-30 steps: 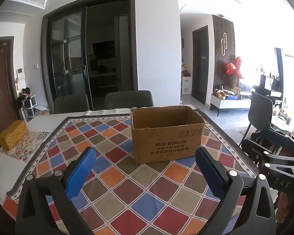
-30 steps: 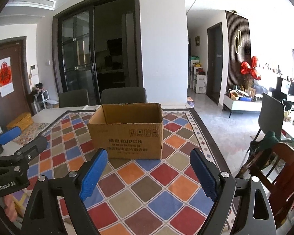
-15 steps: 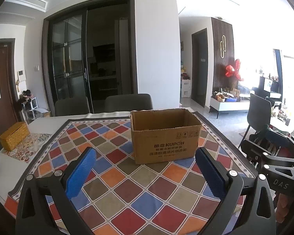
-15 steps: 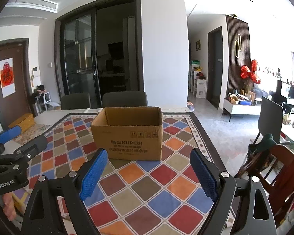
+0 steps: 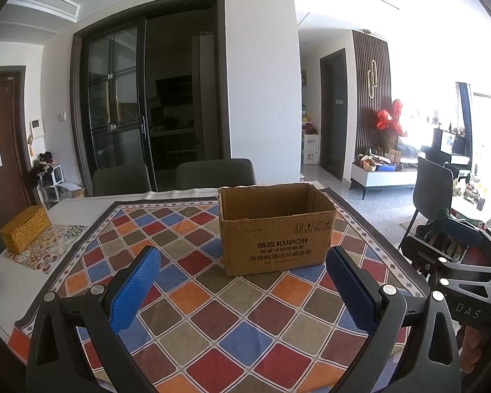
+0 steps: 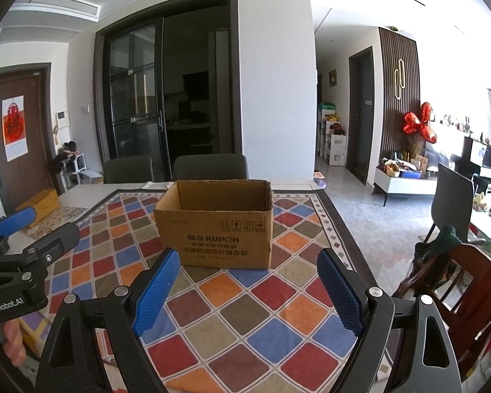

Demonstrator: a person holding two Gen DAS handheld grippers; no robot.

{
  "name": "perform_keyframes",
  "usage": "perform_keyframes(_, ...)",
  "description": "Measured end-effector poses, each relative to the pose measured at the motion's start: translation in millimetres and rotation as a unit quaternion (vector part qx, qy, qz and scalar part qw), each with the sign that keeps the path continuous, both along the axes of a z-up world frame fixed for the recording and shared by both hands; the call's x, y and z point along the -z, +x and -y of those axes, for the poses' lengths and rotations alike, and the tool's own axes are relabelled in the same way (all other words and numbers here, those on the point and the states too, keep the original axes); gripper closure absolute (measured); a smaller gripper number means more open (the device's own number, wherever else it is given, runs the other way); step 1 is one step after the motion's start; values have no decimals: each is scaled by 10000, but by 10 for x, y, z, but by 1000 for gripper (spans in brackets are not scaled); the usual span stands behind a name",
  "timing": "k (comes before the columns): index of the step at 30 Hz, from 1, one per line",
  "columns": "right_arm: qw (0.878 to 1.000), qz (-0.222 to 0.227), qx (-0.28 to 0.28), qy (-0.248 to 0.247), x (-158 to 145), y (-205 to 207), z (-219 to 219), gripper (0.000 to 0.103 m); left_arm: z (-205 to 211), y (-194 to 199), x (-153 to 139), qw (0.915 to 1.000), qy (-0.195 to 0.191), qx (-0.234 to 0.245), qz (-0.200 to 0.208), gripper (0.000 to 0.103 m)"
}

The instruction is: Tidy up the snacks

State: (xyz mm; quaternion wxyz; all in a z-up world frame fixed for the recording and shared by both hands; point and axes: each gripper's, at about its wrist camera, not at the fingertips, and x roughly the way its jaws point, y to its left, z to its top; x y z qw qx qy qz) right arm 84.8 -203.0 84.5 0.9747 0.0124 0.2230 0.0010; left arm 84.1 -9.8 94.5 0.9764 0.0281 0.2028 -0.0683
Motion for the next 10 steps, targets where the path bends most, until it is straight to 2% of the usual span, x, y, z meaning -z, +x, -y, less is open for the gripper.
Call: perform_keyframes(10,10000,-6,-2,2,2,-2,-3,16,0,-4,-7,10000,-1,-11,9,0)
